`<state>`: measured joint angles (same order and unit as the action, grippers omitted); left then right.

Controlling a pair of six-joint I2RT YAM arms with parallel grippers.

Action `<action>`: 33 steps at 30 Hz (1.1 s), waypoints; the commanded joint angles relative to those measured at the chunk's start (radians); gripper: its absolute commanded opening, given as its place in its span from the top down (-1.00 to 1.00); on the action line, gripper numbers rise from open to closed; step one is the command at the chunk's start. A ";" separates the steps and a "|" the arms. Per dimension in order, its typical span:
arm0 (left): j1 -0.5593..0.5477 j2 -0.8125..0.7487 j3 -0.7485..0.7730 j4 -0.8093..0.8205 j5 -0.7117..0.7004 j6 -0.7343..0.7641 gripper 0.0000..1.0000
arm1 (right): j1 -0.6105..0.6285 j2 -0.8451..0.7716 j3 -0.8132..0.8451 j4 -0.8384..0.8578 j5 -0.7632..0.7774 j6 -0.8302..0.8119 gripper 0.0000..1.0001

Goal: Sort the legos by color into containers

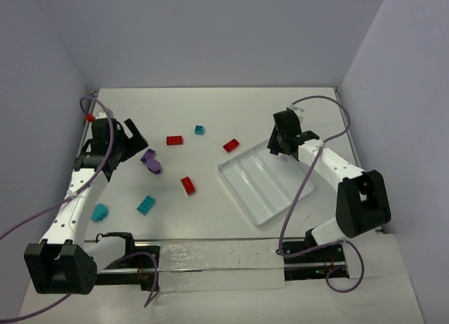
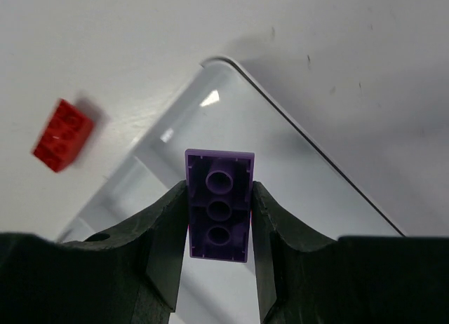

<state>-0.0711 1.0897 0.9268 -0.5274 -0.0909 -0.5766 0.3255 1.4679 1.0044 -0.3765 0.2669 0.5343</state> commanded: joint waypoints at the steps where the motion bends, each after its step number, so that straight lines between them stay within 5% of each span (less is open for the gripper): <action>1: -0.006 -0.013 0.012 0.038 0.020 -0.009 -0.99 | -0.017 0.011 -0.020 0.065 0.026 0.012 0.47; 4: -0.007 -0.011 0.012 0.034 0.017 -0.008 -0.99 | -0.020 0.056 -0.015 0.077 0.038 0.009 0.46; 10: -0.007 -0.013 0.015 0.020 0.006 0.001 -0.99 | -0.020 0.095 0.017 0.072 0.037 0.009 -0.28; 16: -0.007 -0.014 0.011 0.013 -0.006 0.007 -0.99 | 0.019 0.046 0.053 0.039 0.071 -0.008 -0.40; 22: -0.007 -0.014 0.035 -0.015 -0.063 0.014 -0.99 | 0.297 0.029 0.187 0.006 0.094 -0.077 -0.53; 26: -0.006 -0.019 0.066 -0.046 -0.095 0.000 -0.99 | 0.482 0.123 0.290 0.016 0.028 -0.100 -0.78; 33: -0.006 -0.029 0.089 -0.059 -0.133 0.008 -0.99 | 0.676 0.327 0.438 0.025 -0.098 -0.146 -0.90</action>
<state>-0.0757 1.0833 0.9619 -0.5755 -0.1843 -0.5720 0.9418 1.6804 1.3499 -0.3366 0.2302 0.4341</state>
